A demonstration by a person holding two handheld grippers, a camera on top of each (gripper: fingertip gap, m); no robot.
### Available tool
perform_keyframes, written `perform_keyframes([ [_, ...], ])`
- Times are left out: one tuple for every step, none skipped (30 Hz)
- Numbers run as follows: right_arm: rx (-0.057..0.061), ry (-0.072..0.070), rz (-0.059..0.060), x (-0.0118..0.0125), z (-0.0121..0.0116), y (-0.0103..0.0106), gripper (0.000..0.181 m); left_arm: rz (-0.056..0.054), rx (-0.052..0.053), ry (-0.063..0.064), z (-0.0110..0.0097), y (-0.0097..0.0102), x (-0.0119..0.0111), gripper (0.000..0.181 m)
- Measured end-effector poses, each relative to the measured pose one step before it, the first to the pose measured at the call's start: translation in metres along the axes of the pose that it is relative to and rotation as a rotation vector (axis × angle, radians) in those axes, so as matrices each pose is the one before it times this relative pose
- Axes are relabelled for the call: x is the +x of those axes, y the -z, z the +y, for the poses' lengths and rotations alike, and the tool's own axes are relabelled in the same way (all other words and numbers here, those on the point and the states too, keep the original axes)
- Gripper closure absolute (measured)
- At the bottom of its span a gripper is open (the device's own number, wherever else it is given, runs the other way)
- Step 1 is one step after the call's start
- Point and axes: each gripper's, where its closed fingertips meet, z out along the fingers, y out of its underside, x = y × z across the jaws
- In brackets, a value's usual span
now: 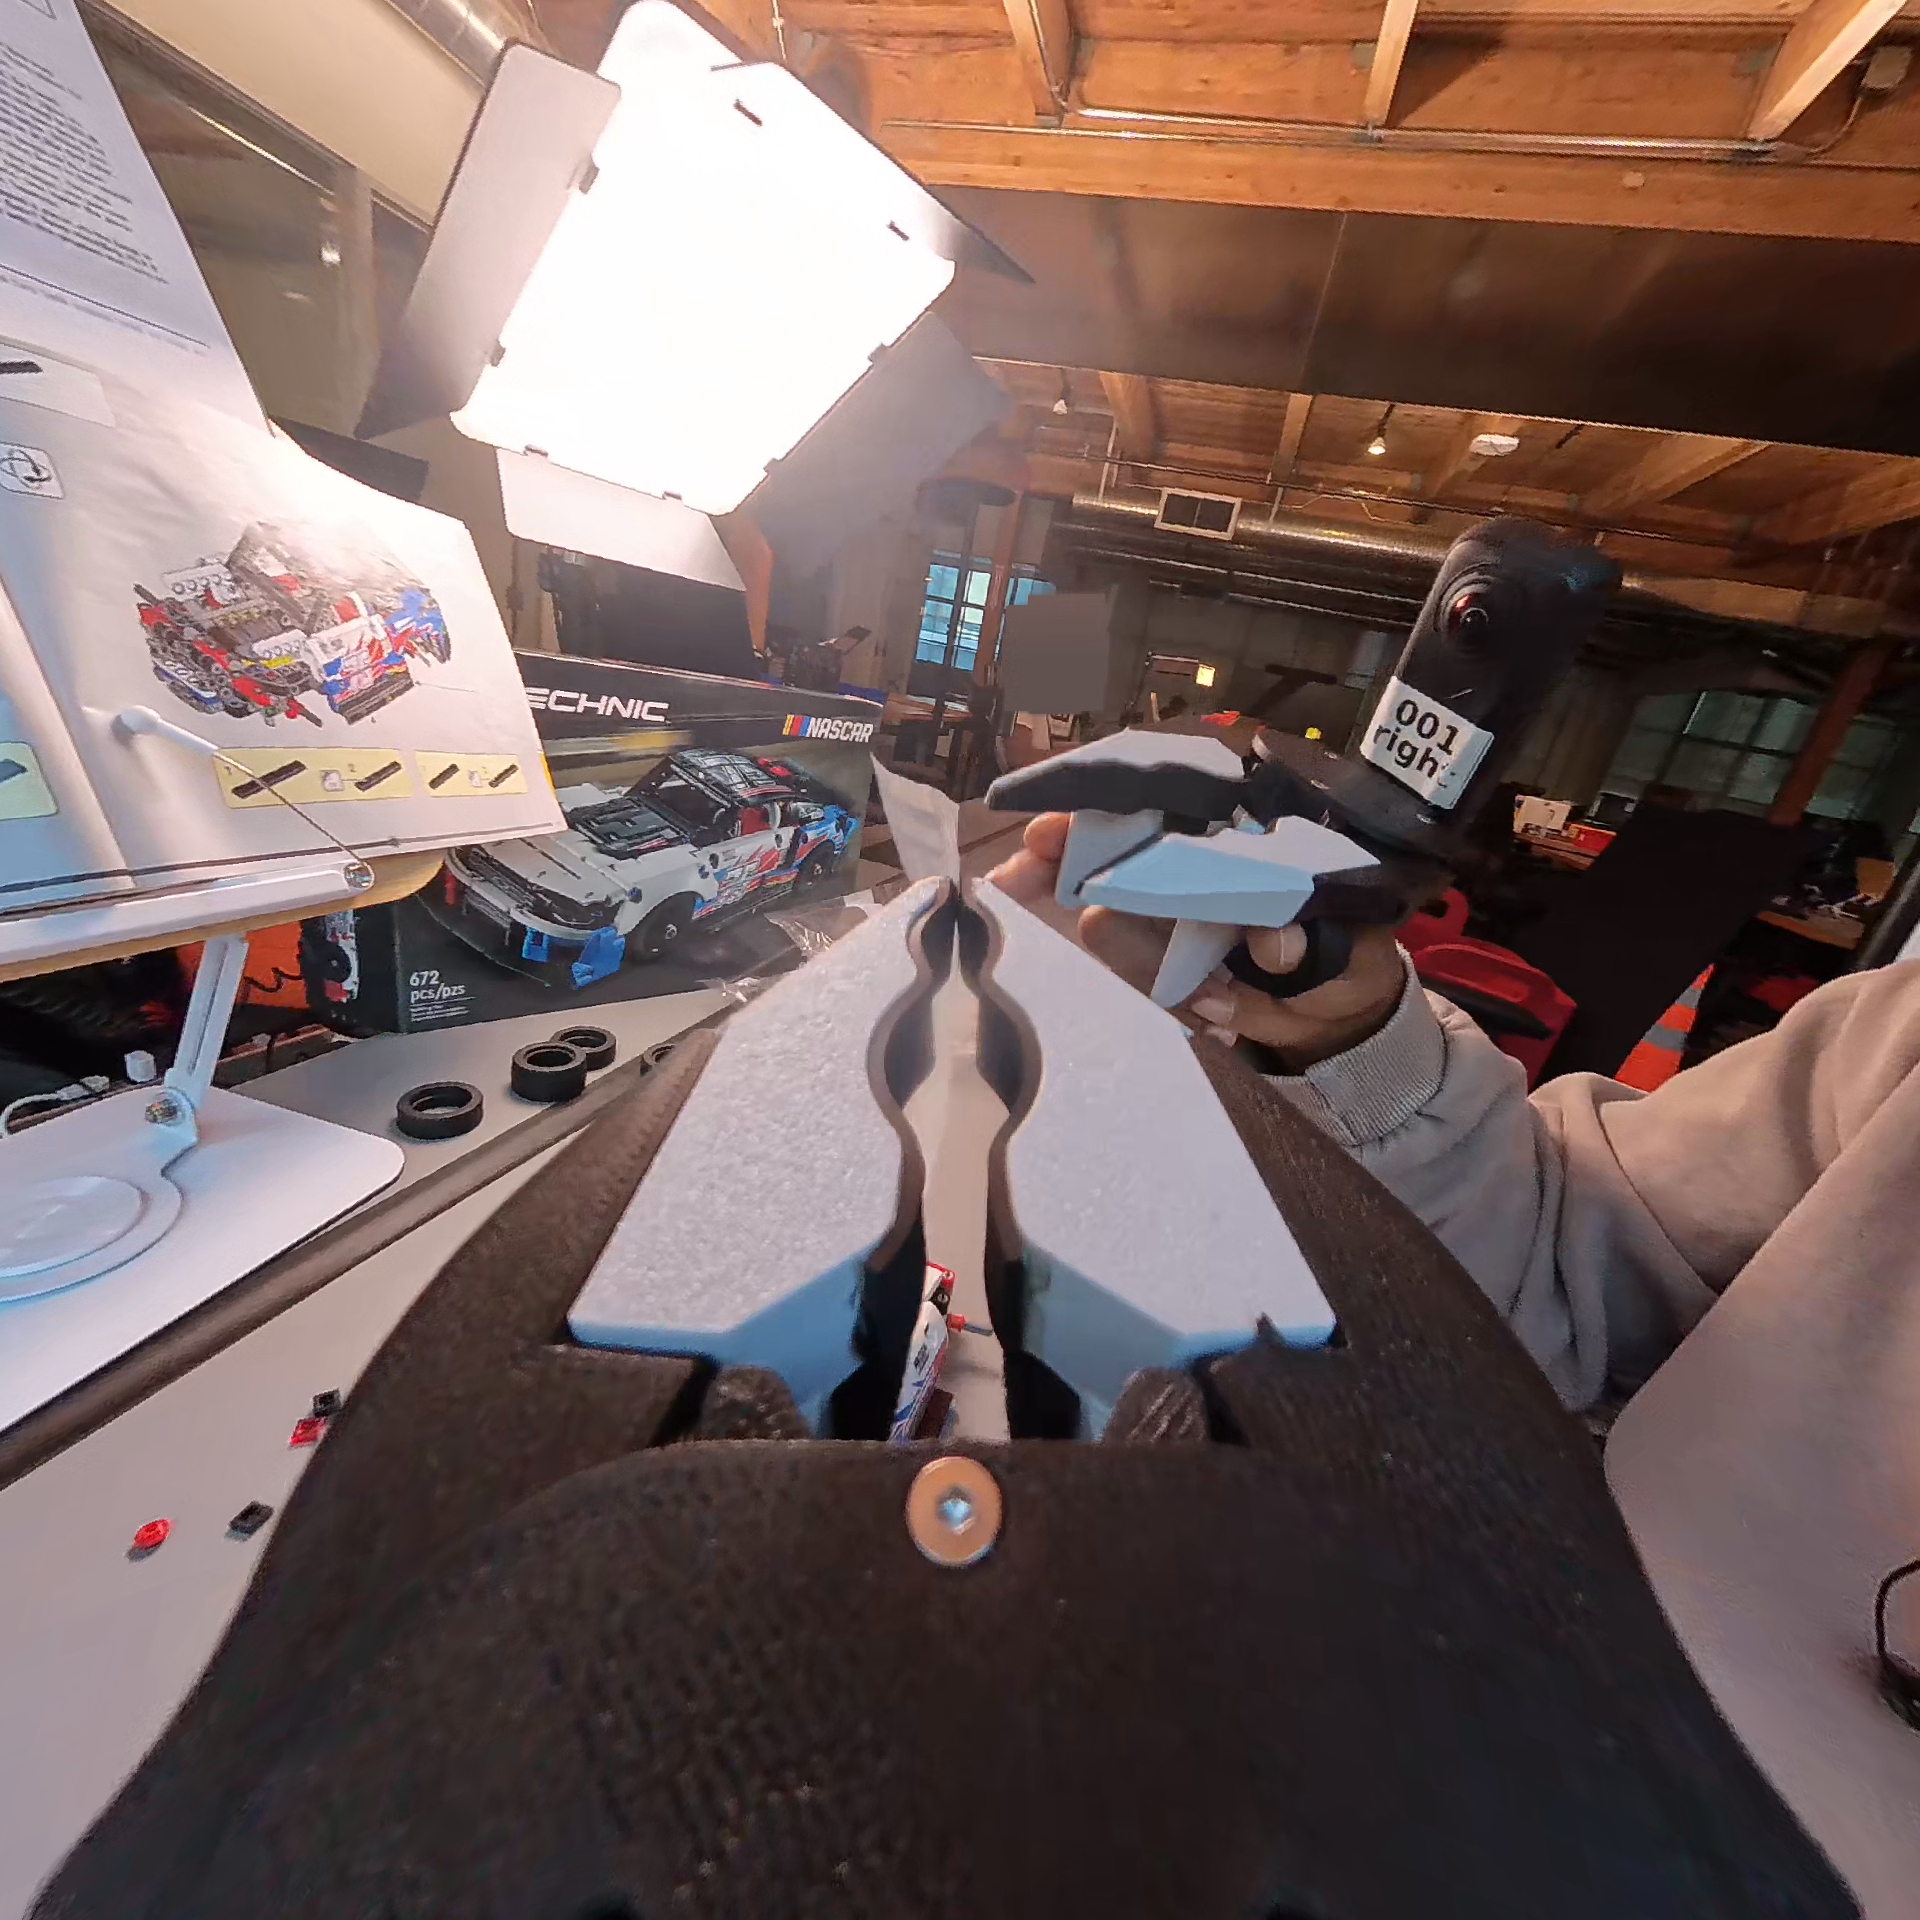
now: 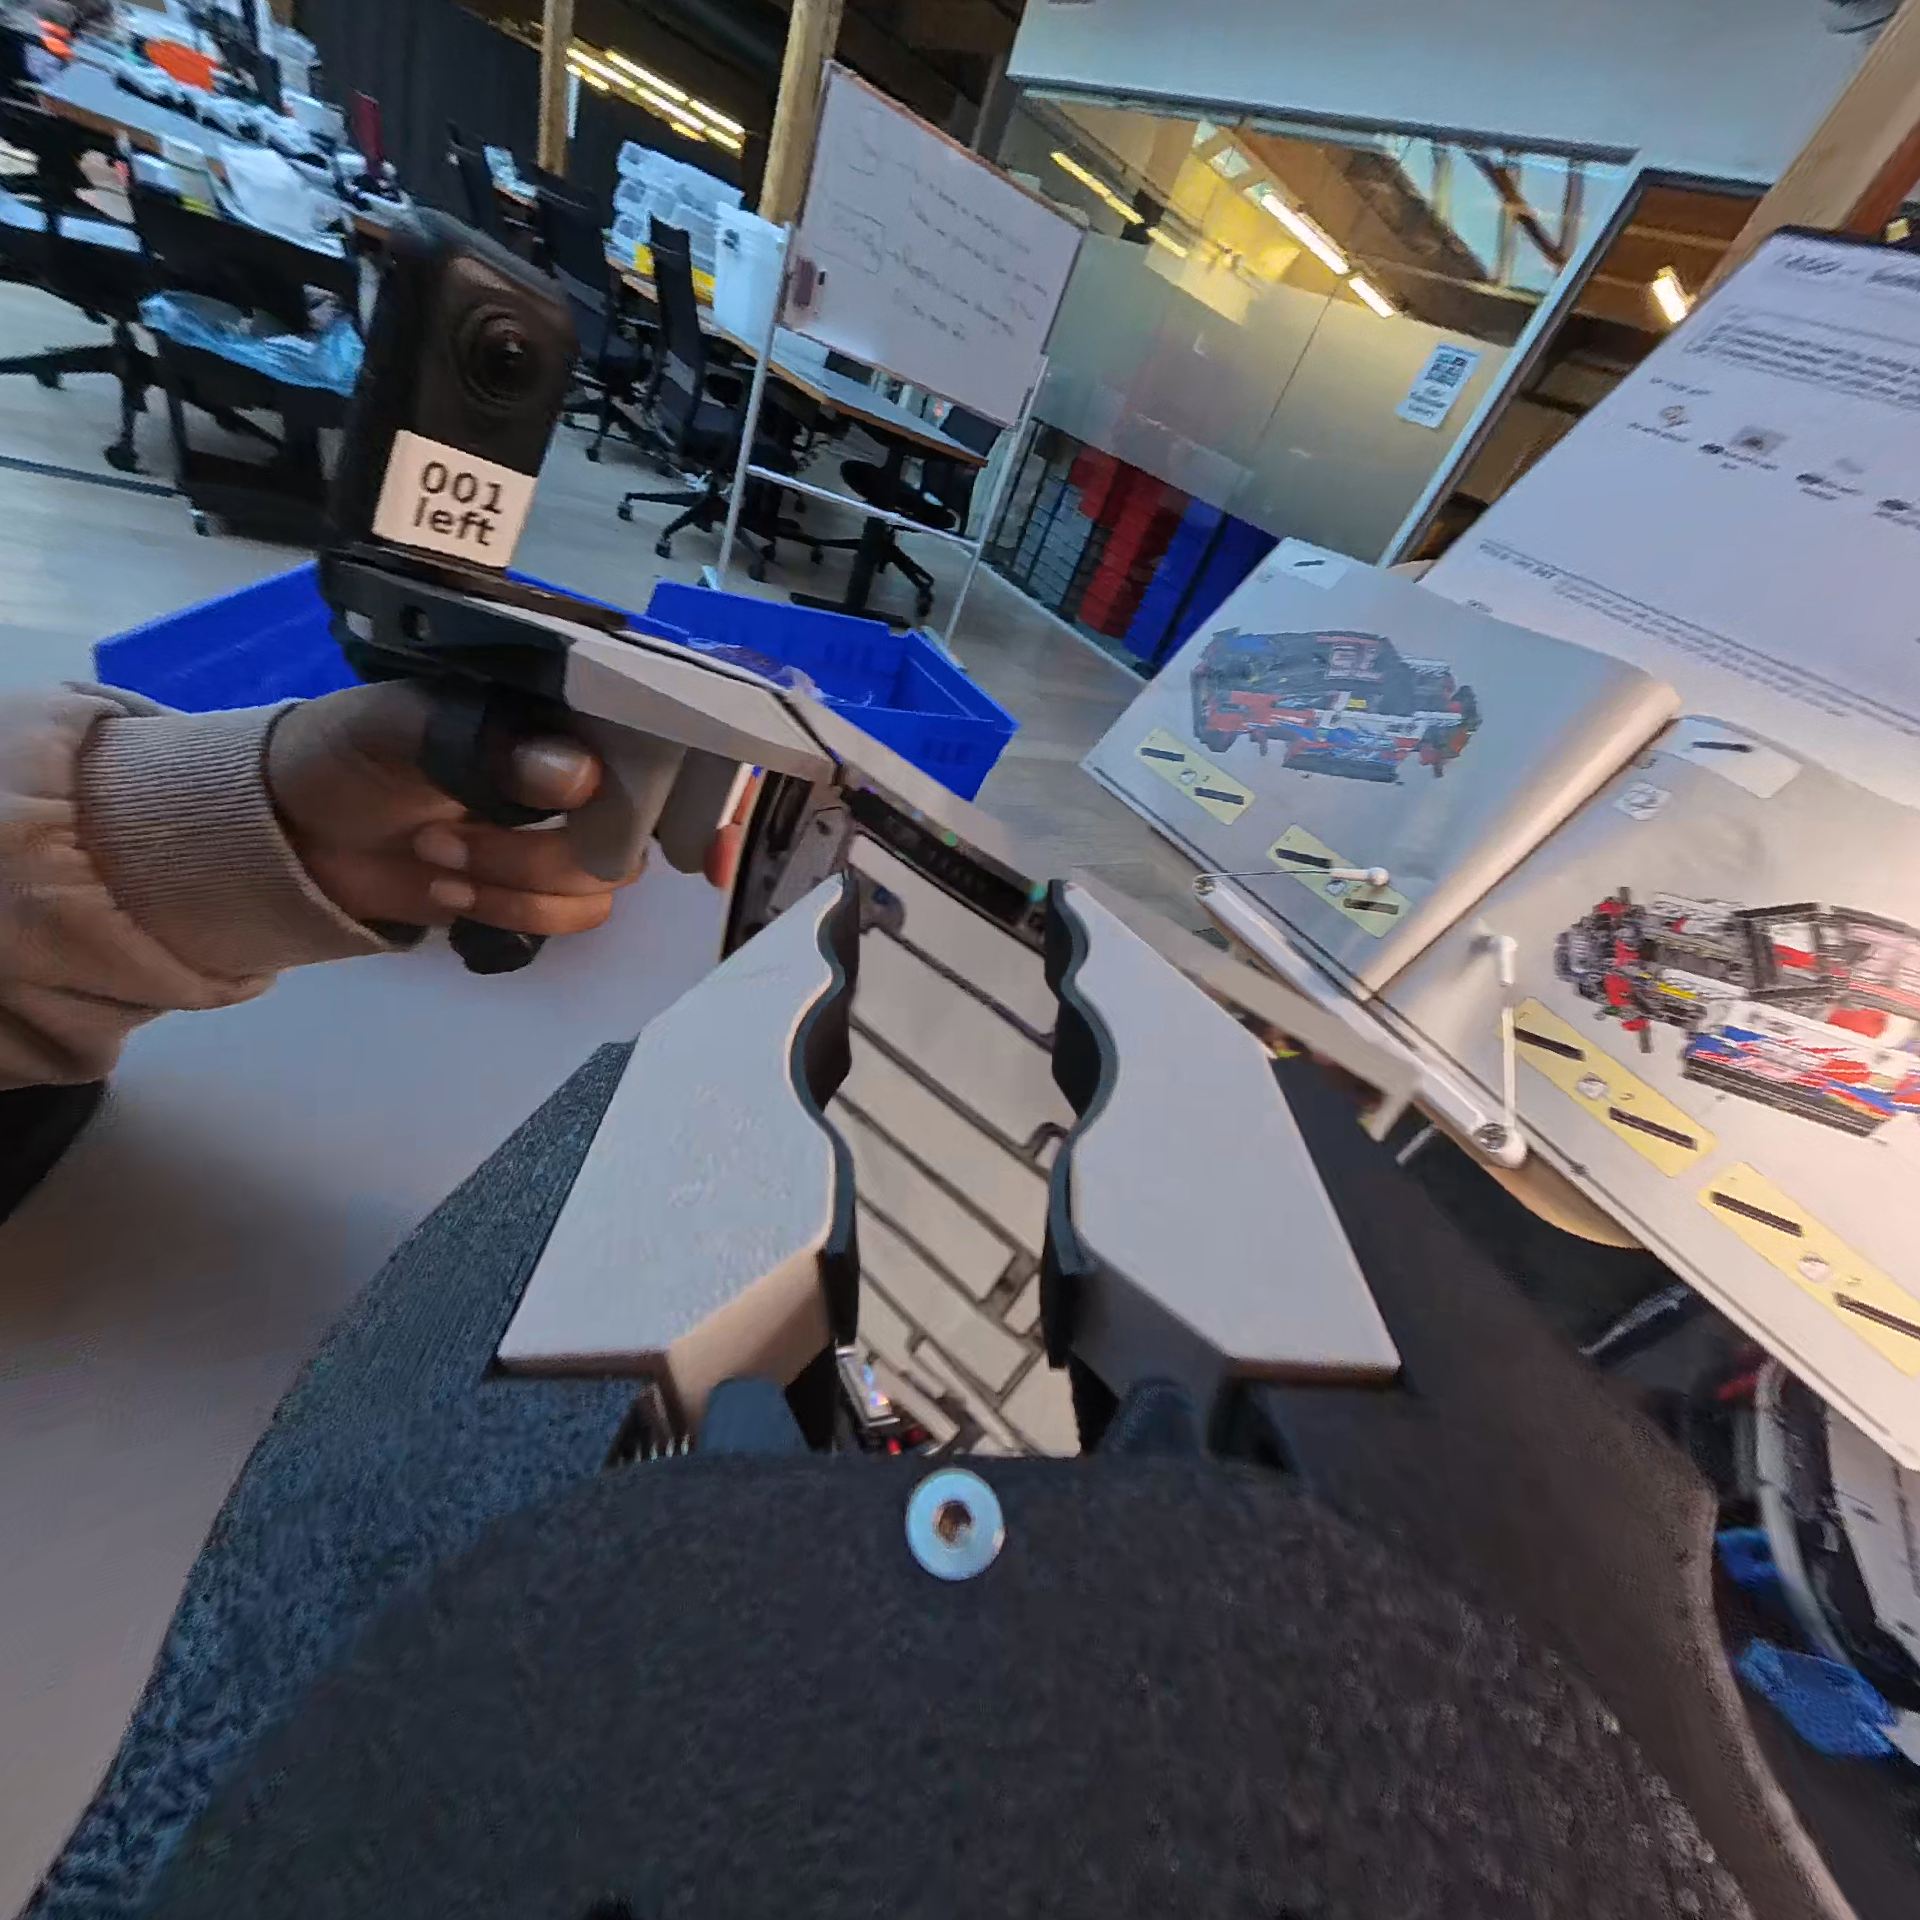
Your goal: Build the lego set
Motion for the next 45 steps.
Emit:
perform_keyframes([
  [-0.0144, -0.0254, -0.0462, -0.00975, 0.00225, -0.00311, 0.149, 0.0066, -0.0008, -0.0050, 0.00031, -0.00095, 0.00234, 0.181],
  [-0.0040, -0.0235, -0.0316, -0.00677, 0.00218, -0.00412, 0.149, 0.0077, -0.0035, -0.0065, 0.00081, -0.00141, 0.00279, 0.181],
  [0.0034, -0.0109, -0.0135, -0.00318, 0.00222, -0.00409, 0.148, 0.0108, -0.0036, -0.0057, 0.00107, -0.00163, 0.00329, 0.181],
  [0.0004, -0.0083, -0.0059, -0.00087, 0.00279, -0.00354, 0.147, 0.0135, -0.0045, -0.0025, 0.00128, -0.00176, 0.00360, 0.181],
  [0.0032, -0.0132, -0.0189, -0.00213, 0.00221, -0.00274, 0.145, 0.0147, -0.0049, -0.0016, 0.00124, -0.00159, 0.00357, 0.181],
  [0.0187, -0.0181, -0.0390, -0.00487, -0.00054, -0.00155, 0.145, 0.0139, -0.0065, -0.0021, 0.00153, -0.00151, 0.00324, 0.181],
  [0.0297, -0.0197, -0.0396, -0.00495, -0.00246, -0.00049, 0.144, 0.0151, -0.0085, -0.0019, 0.00173, -0.00138, 0.00303, 0.181],
  [0.0249, -0.0119, -0.0288, -0.00348, -0.00235, 0.00006, 0.145, 0.0147, -0.0035, 0.0001, 0.00084, -0.00090, 0.00262, 0.181],
  [0.0138, -0.0011, -0.0216, -0.00234, -0.00109, 0.00015, 0.146, 0.0128, 0.0007, 0.0036, 0.00011, -0.00050, 0.00201, 0.181],
  [0.0078, 0.0033, -0.0087, -0.00072, -0.00047, 0.00050, 0.149, 0.0117, -0.0004, 0.0052, 0.00025, -0.00024, 0.00158, 0.181],
  [0.0049, 0.0044, -0.0030, 0.00009, -0.00009, 0.00058, 0.153, 0.0081, -0.0009, 0.0038, 0.00033, -0.00021, 0.00097, 0.181],
  [0.0048, 0.0005, -0.0079, -0.00066, -0.00015, 0.00035, 0.157, 0.0042, 0.0003, 0.0022, 0.00021, 0.00002, 0.00042, 0.181],
  [0.0043, -0.0032, -0.0097, -0.00096, -0.00005, 0.00004, 0.159, 0.0069, 0.0011, 0.0046, 0.00014, -0.00005, 0.00053, 0.181],
  [0.0079, -0.0027, -0.0067, -0.00073, -0.00049, 0.00005, 0.161, 0.0118, 0.0022, 0.0080, 0.00012, -0.00009, 0.00114, 0.181],
  [0.0086, -0.0002, -0.0062, -0.00079, -0.00066, -0.00001, 0.163, 0.0112, 0.0013, 0.0099, 0.00016, -0.00019, 0.00108, 0.181],
  [0.0067, 0.0015, -0.0088, -0.00127, -0.00045, -0.00006, 0.165, 0.0060, -0.0003, 0.0062, 0.00049, -0.00004, 0.00020, 0.181],
  [0.0056, 0.0022, -0.0075, -0.00119, -0.00043, 0.00017, 0.167, 0.0025, -0.0001, 0.0021, 0.00039, 0.00016, -0.00007, 0.181],
  [0.0051, 0.0025, 0.0003, 0.00030, -0.00038, 0.00034, 0.169, 0.0023, 0.0014, 0.0020, 0.00003, 0.00024, -0.00016, 0.181],
  [0.0066, 0.0006, -0.0017, 0.00022, -0.00073, 0.00057, 0.170, 0.0025, 0.0010, 0.0028, -0.00006, 0.00038, -0.00007, 0.181],
  [0.0073, -0.0047, -0.0056, -0.00013, -0.00081, 0.00075, 0.171, 0.0011, -0.0004, 0.0010, -0.00002, 0.00037, -0.00029, 0.181],
  [0.0083, -0.0077, -0.0067, -0.00010, -0.00119, 0.00093, 0.174, 0.0025, -0.0004, -0.0007, -0.00004, 0.00030, 0.00016, 0.181],
  [0.0092, -0.0069, -0.0042, 0.00023, -0.00124, 0.00097, 0.177, 0.0021, 0.0002, 0.0007, 0.00004, 0.00008, 0.00025, 0.181],
  [0.0077, -0.0060, -0.0037, 0.00025, -0.00087, 0.00073, 0.179, 0.0011, -0.0010, -0.0004, 0.00023, -0.00020, 0.00026, 0.181],
  [0.0038, -0.0069, -0.0062, -0.00016, -0.00032, 0.00047, 0.179, -0.0007, -0.0008, -0.0026, 0.00025, -0.00027, 0.00008, 0.181],
  [0.0018, -0.0047, -0.0027, 0.00019, 0.00011, 0.00019, 0.180, -0.0017, -0.0009, -0.0020, 0.00015, -0.00022, -0.00008, 0.181],
  [0.0011, -0.0029, -0.0024, 0.00003, 0.00025, 0.00021, 0.180, 0.0001, -0.0007, 0.0005, 0.00022, -0.00007, 0.00003, 0.181],
  [0.0026, -0.0032, -0.0042, -0.00029, -0.00017, 0.00007, 0.180, 0.0019, 0.0003, 0.0007, 0.00002, 0.00007, 0.00023, 0.181],
  [0.0029, -0.0032, -0.0040, -0.00030, -0.00023, 0.00014, 0.180, 0.0014, 0.0000, -0.0003, 0.00003, -0.00006, 0.00024, 0.181],
  [0.0013, -0.0025, -0.0032, -0.00003, 0.00012, 0.00021, 0.180, -0.0001, -0.0015, -0.0021, 0.00009, -0.00007, 0.00015, 0.181],
  [0.0007, -0.0031, -0.0046, -0.00012, 0.00012, 0.00019, 0.180, 0.0002, -0.0021, -0.0029, 0.00011, -0.00011, 0.00022, 0.181],
  [0.0008, -0.0053, -0.0064, -0.00017, 0.00016, 0.00036, 0.181, 0.0010, -0.0021, -0.0014, 0.00031, -0.00014, 0.00034, 0.181],
  [0.0019, -0.0087, -0.0099, -0.00035, 0.00008, 0.00056, 0.180, 0.0026, -0.0020, -0.0007, 0.00028, -0.00015, 0.00047, 0.181],
  [0.0029, -0.0160, -0.0135, -0.00040, 0.00005, 0.00054, 0.180, 0.0025, -0.0025, -0.0011, 0.00042, -0.00032, 0.00064, 0.181],
  [0.0020, -0.0220, -0.0167, -0.00037, 0.00044, 0.00079, 0.181, 0.0027, -0.0038, -0.0026, 0.00073, -0.00034, 0.00054, 0.181],
  [0.0044, -0.0205, -0.0196, -0.00073, 0.00012, 0.00101, 0.181, 0.0051, -0.0042, -0.0019, 0.00072, -0.00047, 0.00094, 0.181],
  [0.0064, -0.0190, -0.0194, -0.00073, 0.00004, 0.00113, 0.181, 0.0047, -0.0034, -0.0013, 0.00068, -0.00044, 0.00085, 0.181],
  [0.0058, -0.0204, -0.0204, -0.00093, 0.00017, 0.00094, 0.181, 0.0042, -0.0031, -0.0023, 0.00060, -0.00055, 0.00106, 0.181],
  [0.0060, -0.0210, -0.0194, -0.00074, -0.00002, 0.00082, 0.181, 0.0031, -0.0029, -0.0025, 0.00043, -0.00045, 0.00076, 0.181],
  [0.0081, -0.0198, -0.0196, -0.00092, -0.00010, 0.00074, 0.181, 0.0038, -0.0023, -0.0013, 0.00039, -0.00033, 0.00080, 0.181],
  [0.0072, -0.0202, -0.0188, -0.00073, -0.00004, 0.00071, 0.181, 0.0034, -0.0029, -0.0008, 0.00037, -0.00039, 0.00072, 0.181],
  [0.0061, -0.0180, -0.0153, -0.00036, 0.00027, 0.00055, 0.181, 0.0017, -0.0030, -0.0018, 0.00046, -0.00022, 0.00040, 0.181],
  [0.0050, -0.0148, -0.0119, -0.00013, 0.00039, 0.00046, 0.181, 0.0006, -0.0031, -0.0015, 0.00044, -0.00015, 0.00020, 0.181],
  [0.0042, -0.0135, -0.0129, -0.00049, 0.00040, 0.00031, 0.181, 0.0030, -0.0028, 0.0000, 0.00038, -0.00017, 0.00049, 0.181],
  [0.0048, -0.0130, -0.0146, -0.00090, 0.00007, 0.00039, 0.181, 0.0058, -0.0019, 0.0022, 0.00032, -0.00021, 0.00088, 0.181],
  [0.0047, -0.0123, -0.0160, -0.00126, -0.00024, 0.00050, 0.181, 0.0072, -0.0014, 0.0016, 0.00019, -0.00026, 0.00119, 0.181],
])
